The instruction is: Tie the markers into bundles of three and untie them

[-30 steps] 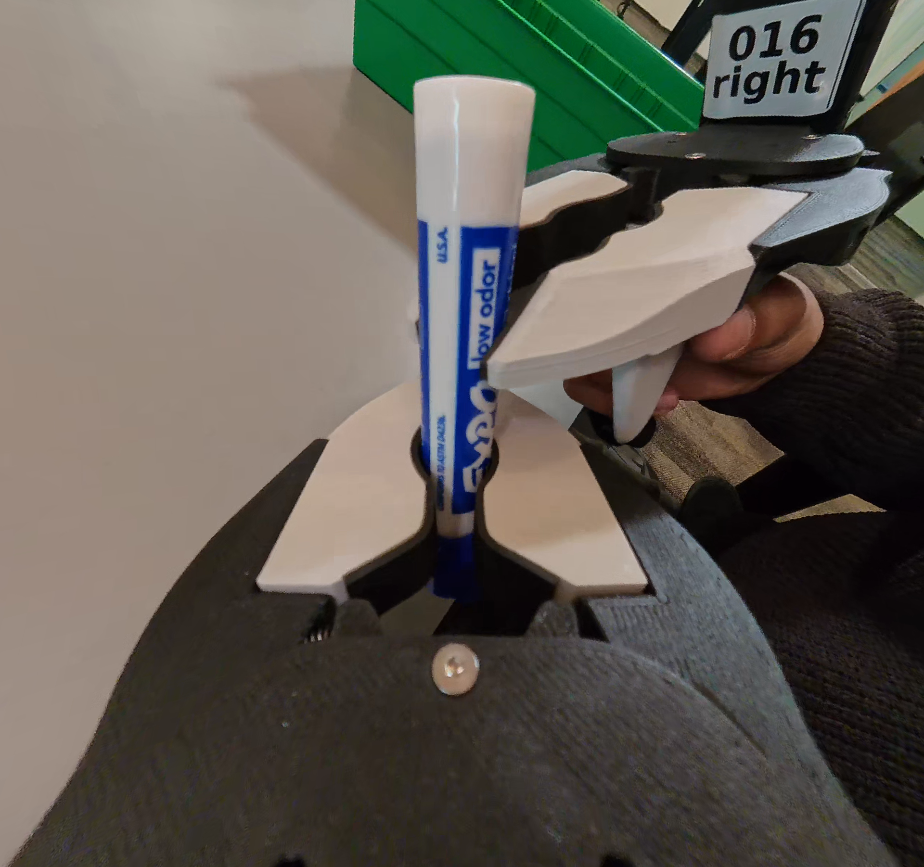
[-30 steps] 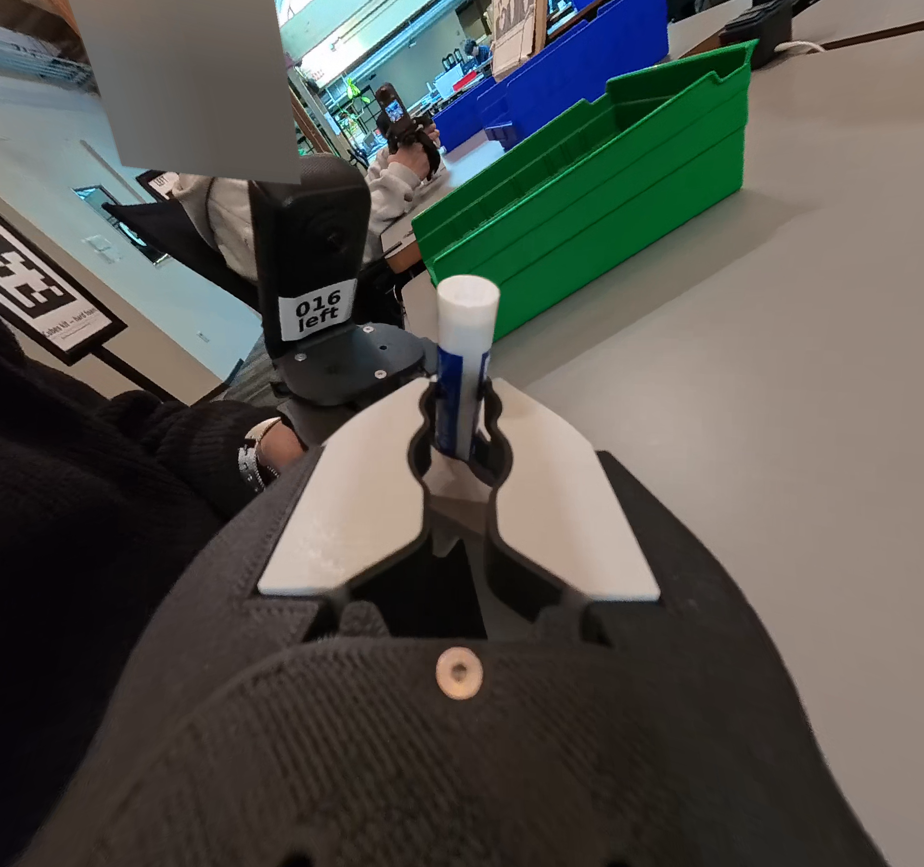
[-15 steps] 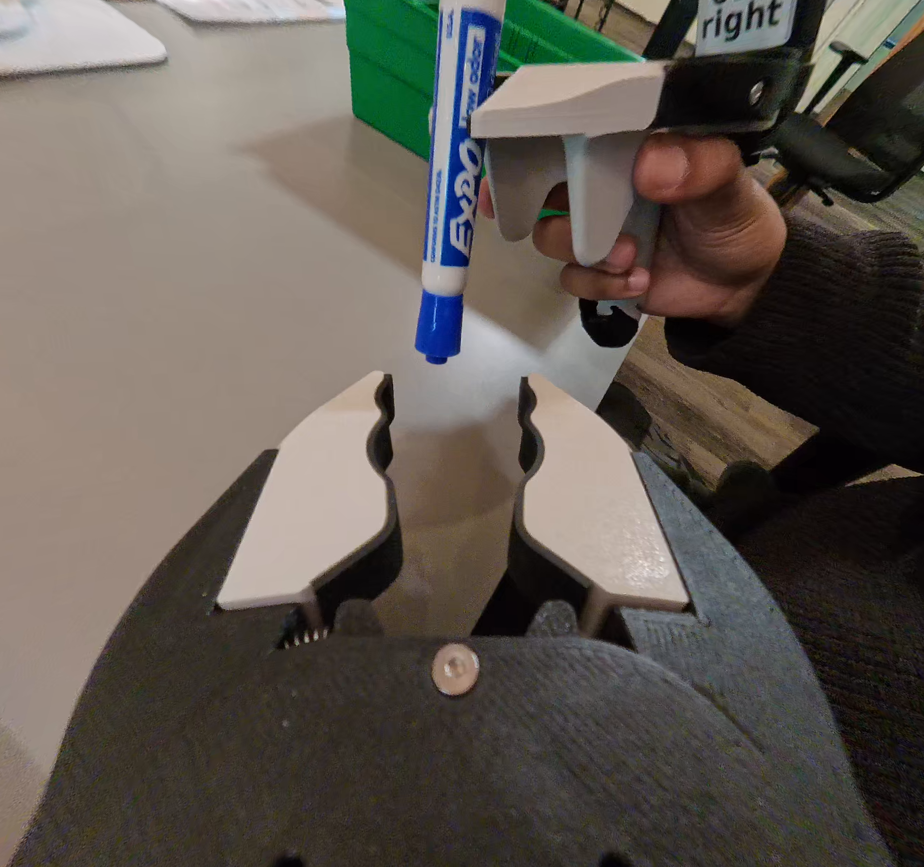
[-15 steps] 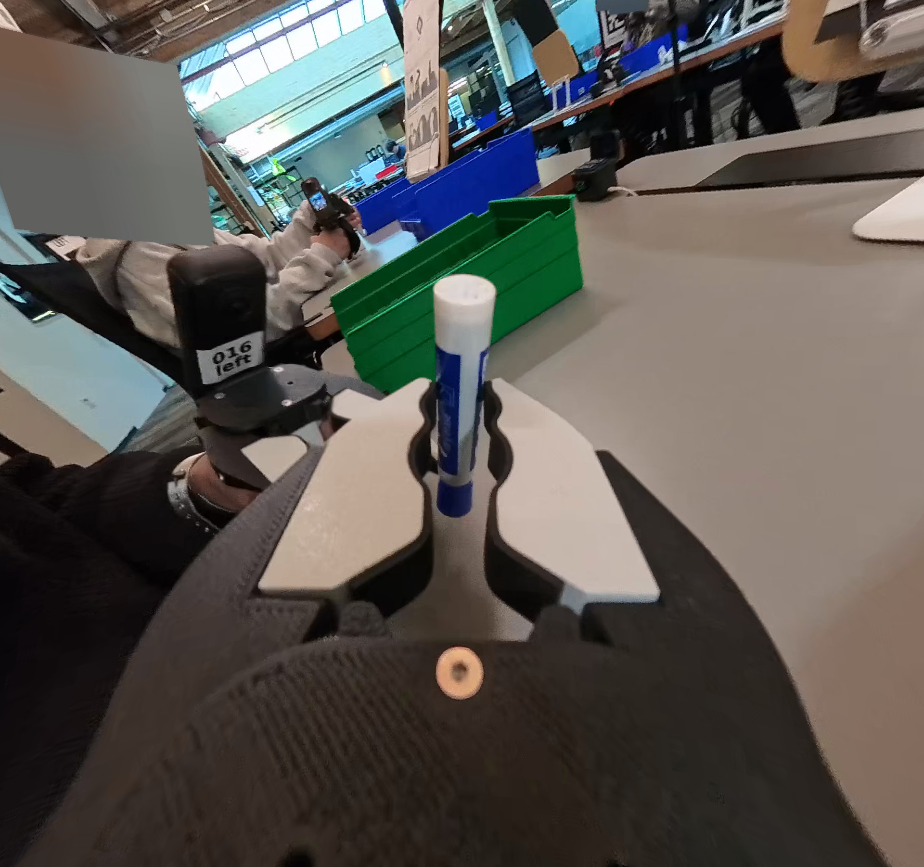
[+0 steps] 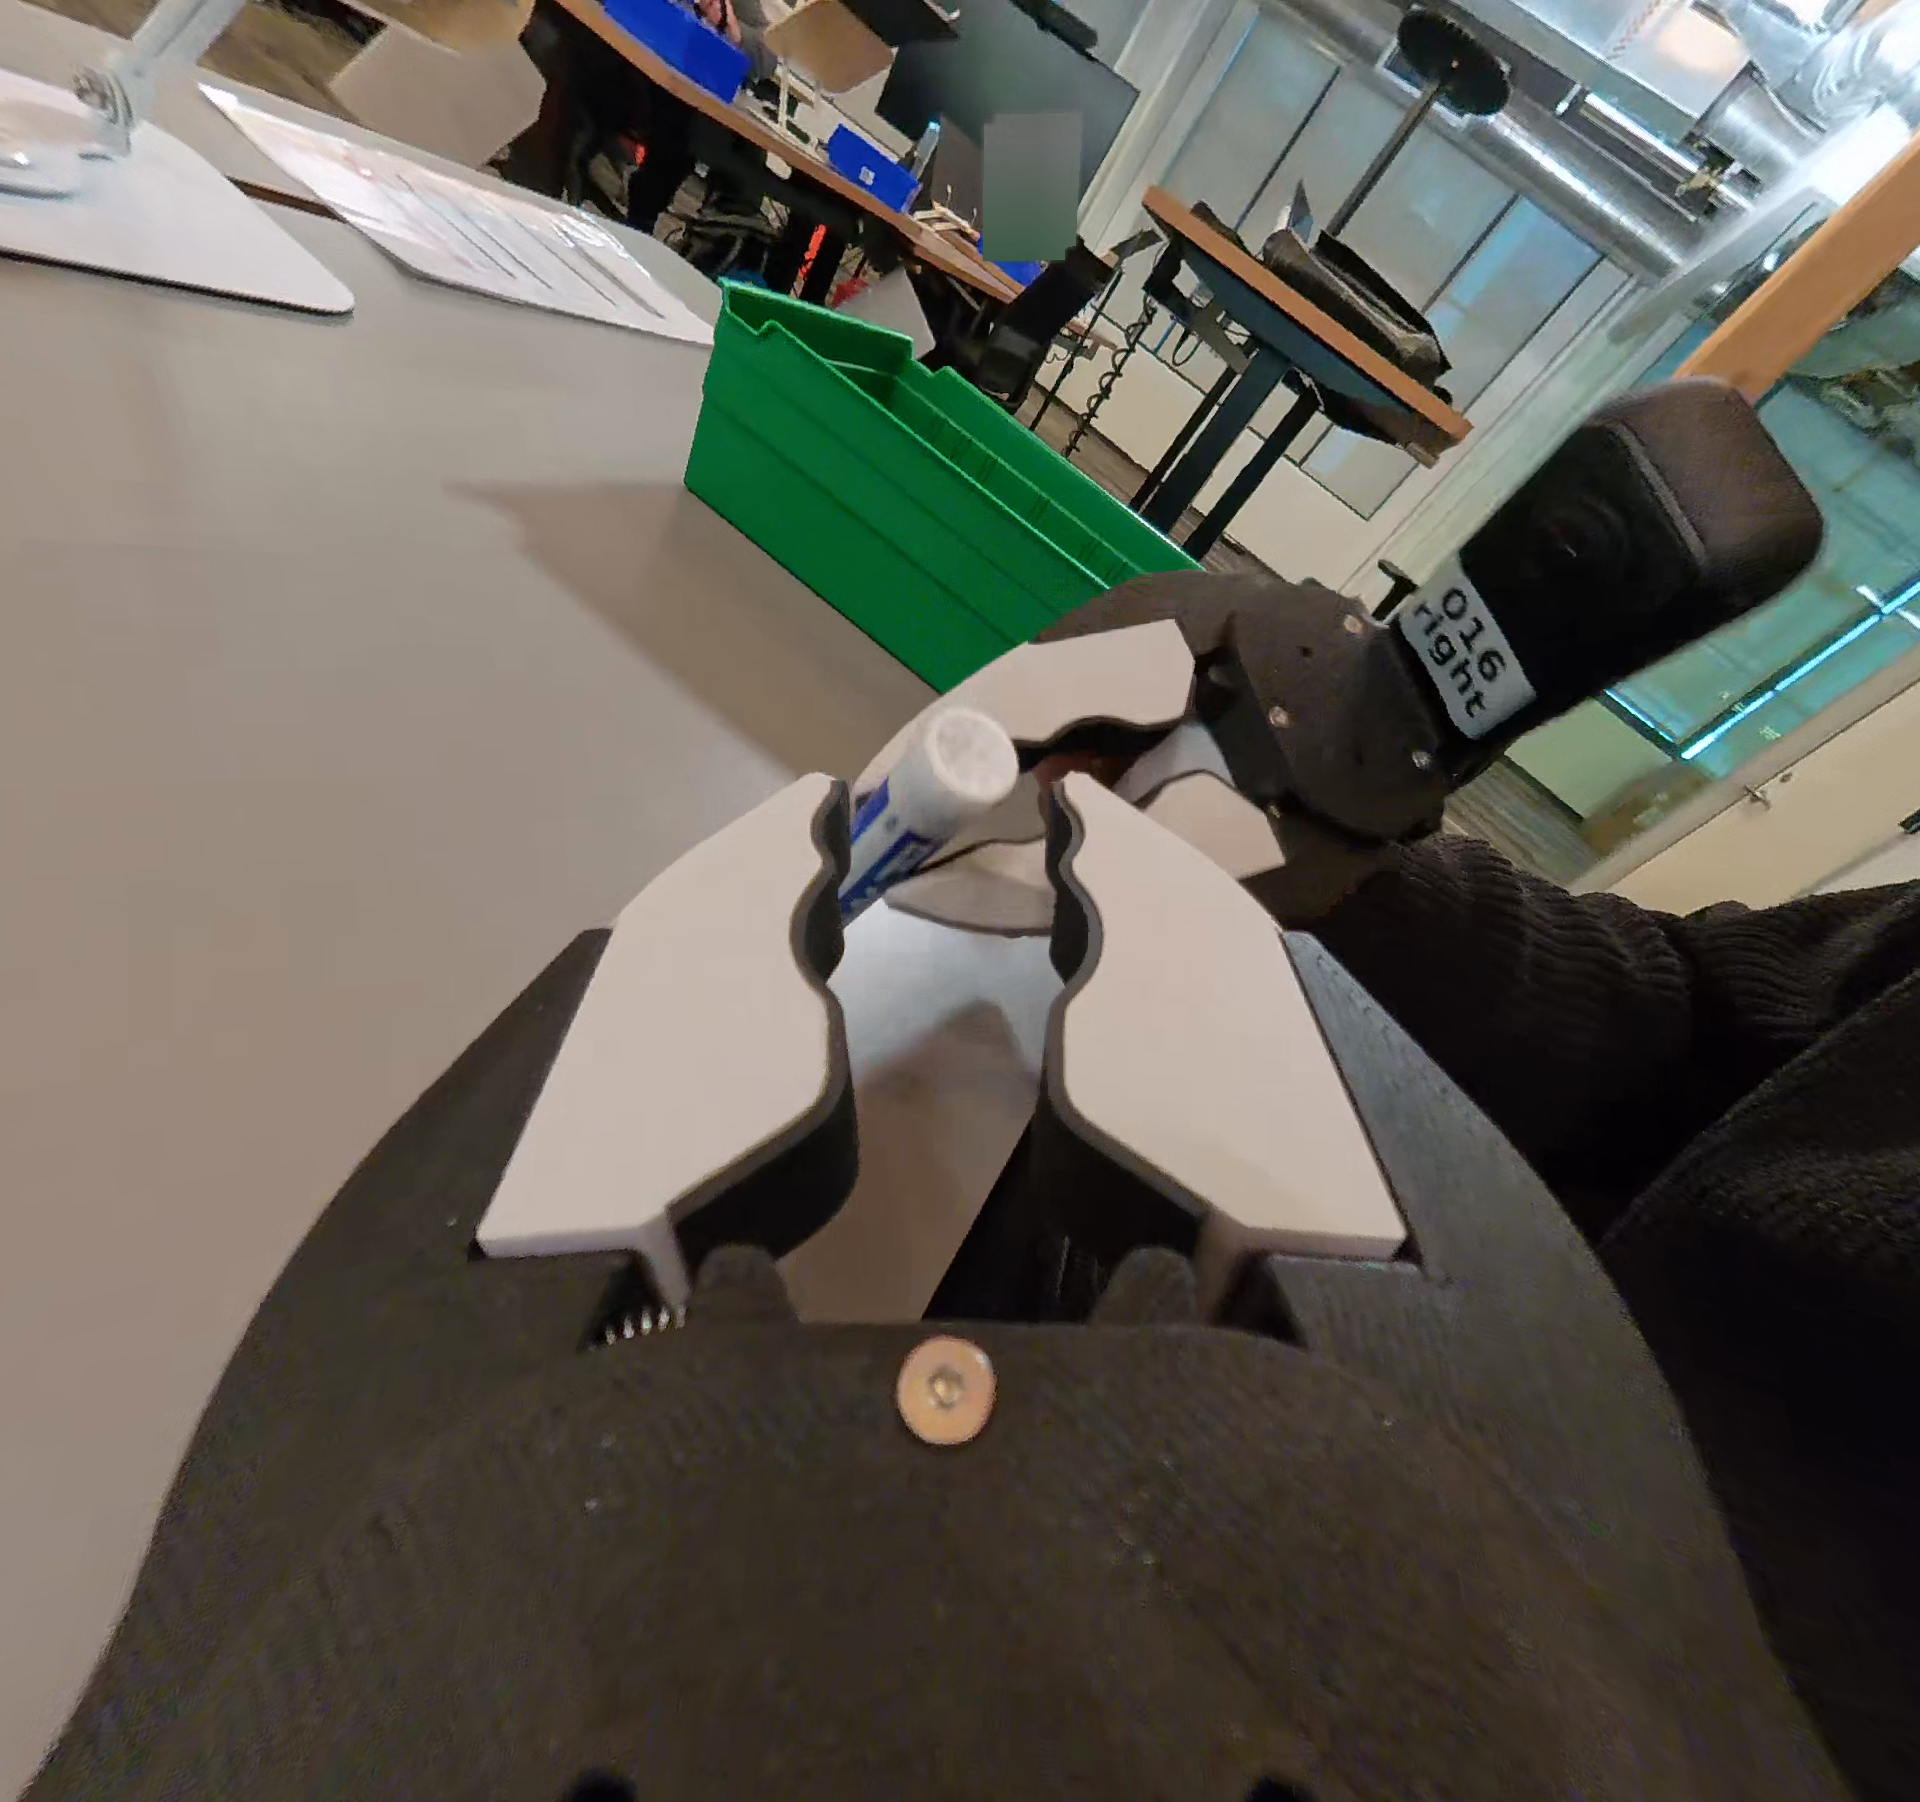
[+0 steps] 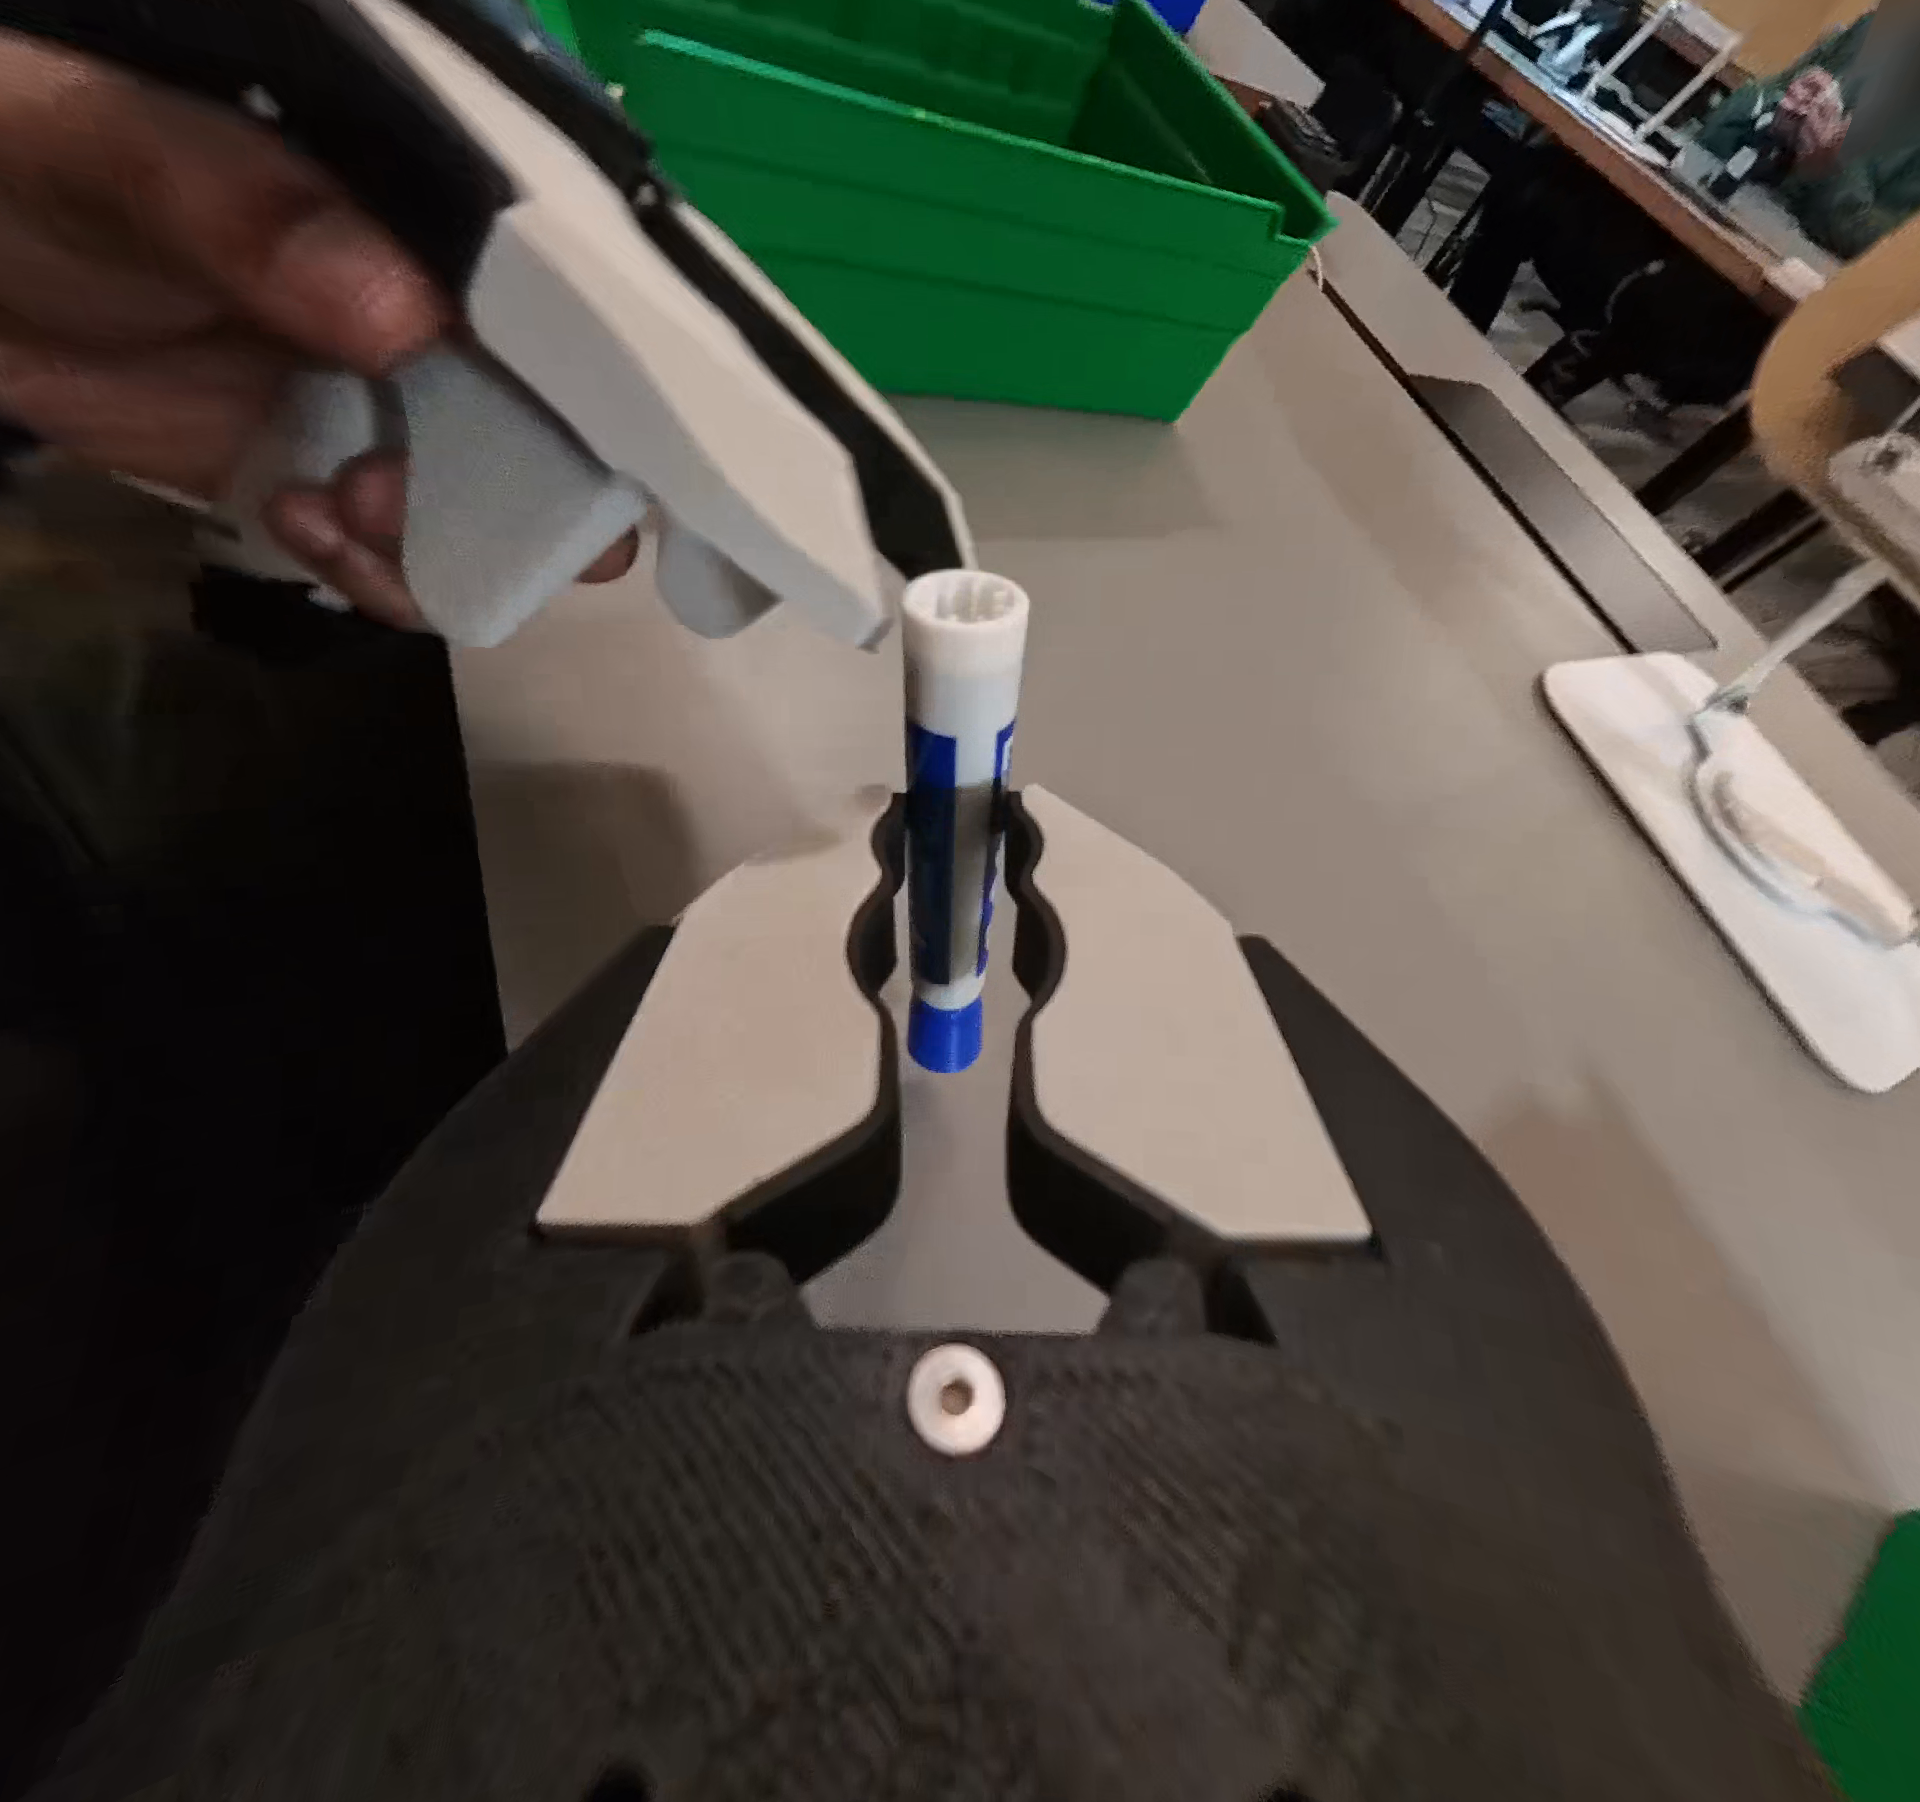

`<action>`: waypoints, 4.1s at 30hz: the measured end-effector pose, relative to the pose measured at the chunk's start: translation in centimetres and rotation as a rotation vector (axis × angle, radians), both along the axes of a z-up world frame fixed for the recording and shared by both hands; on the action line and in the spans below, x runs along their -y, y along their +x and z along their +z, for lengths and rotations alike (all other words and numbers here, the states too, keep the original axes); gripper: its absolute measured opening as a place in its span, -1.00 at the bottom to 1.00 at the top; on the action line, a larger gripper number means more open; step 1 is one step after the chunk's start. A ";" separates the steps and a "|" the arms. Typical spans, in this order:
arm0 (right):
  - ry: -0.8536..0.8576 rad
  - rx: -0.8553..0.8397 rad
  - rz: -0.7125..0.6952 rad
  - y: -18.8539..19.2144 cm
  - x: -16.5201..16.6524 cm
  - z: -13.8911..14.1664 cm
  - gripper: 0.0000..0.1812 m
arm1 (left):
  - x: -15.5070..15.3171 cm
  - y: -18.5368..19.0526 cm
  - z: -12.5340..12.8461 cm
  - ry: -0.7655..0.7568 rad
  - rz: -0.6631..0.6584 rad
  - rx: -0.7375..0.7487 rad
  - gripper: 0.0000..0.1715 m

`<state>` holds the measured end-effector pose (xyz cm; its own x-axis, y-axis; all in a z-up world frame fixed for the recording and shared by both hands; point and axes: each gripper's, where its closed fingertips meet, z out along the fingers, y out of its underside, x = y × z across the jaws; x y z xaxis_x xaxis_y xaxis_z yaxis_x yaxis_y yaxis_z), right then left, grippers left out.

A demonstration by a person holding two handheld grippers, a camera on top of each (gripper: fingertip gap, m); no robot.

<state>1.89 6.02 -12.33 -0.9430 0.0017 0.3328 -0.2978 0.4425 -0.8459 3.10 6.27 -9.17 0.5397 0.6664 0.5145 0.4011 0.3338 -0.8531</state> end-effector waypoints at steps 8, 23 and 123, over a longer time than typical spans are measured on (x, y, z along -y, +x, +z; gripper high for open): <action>0.058 -0.119 0.016 0.8 0.3 -0.8 -0.80 | -0.3 0.0 -1.3 -0.061 0.001 0.050 -0.68; 0.029 -0.056 -0.054 0.1 0.3 -1.5 -0.75 | 1.6 -0.8 -1.4 0.008 0.073 0.106 -0.78; 0.230 0.321 -0.164 -2.2 -3.4 -4.1 -0.85 | 31.8 6.3 -4.8 -0.663 0.753 0.448 -0.54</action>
<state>-0.32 9.45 -16.45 -0.9922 0.1207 0.0314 0.0551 0.6499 -0.7580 9.45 -25.49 -13.93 -0.2674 0.9634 -0.0192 0.6051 0.1524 -0.7815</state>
